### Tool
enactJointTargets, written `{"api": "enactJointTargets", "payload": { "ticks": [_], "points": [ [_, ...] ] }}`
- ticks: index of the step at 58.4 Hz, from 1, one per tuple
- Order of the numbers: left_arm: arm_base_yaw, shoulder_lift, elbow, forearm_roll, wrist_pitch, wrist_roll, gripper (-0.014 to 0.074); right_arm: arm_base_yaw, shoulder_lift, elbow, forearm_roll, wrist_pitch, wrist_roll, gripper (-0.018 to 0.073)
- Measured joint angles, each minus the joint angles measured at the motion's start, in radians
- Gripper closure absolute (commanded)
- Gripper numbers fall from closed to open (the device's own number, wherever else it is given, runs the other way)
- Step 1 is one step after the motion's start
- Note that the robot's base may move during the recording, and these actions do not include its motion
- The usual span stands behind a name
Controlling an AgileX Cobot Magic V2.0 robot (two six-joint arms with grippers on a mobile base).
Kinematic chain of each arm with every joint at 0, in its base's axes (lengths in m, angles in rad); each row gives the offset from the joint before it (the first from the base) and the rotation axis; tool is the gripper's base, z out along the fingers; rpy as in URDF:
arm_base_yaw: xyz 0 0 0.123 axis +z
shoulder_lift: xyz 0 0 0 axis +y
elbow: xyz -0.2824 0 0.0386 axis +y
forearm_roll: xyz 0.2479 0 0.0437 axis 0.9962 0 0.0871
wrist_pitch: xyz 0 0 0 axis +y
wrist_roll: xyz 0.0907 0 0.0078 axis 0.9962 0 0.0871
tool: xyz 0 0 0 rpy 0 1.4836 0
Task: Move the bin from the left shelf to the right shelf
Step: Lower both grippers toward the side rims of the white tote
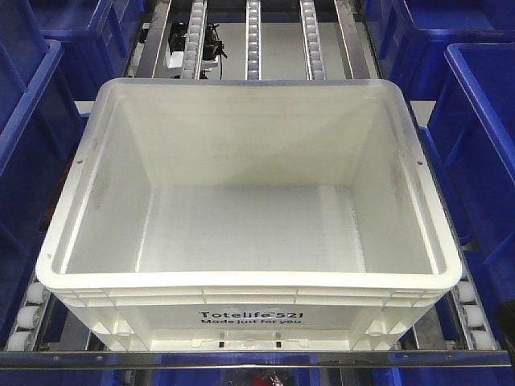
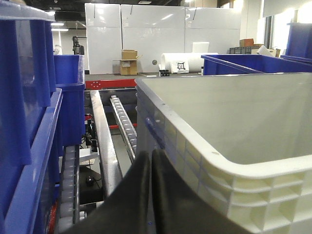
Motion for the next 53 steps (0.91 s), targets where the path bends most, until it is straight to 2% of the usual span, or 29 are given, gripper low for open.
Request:
{"api": "enactJointTargets", "payload": {
  "ticks": [53],
  "points": [
    [0.0, 0.0, 0.0, 0.0, 0.0, 0.0, 0.0603, 0.0, 0.0, 0.0, 0.0, 0.0, 0.0, 0.0567]
  ]
}}
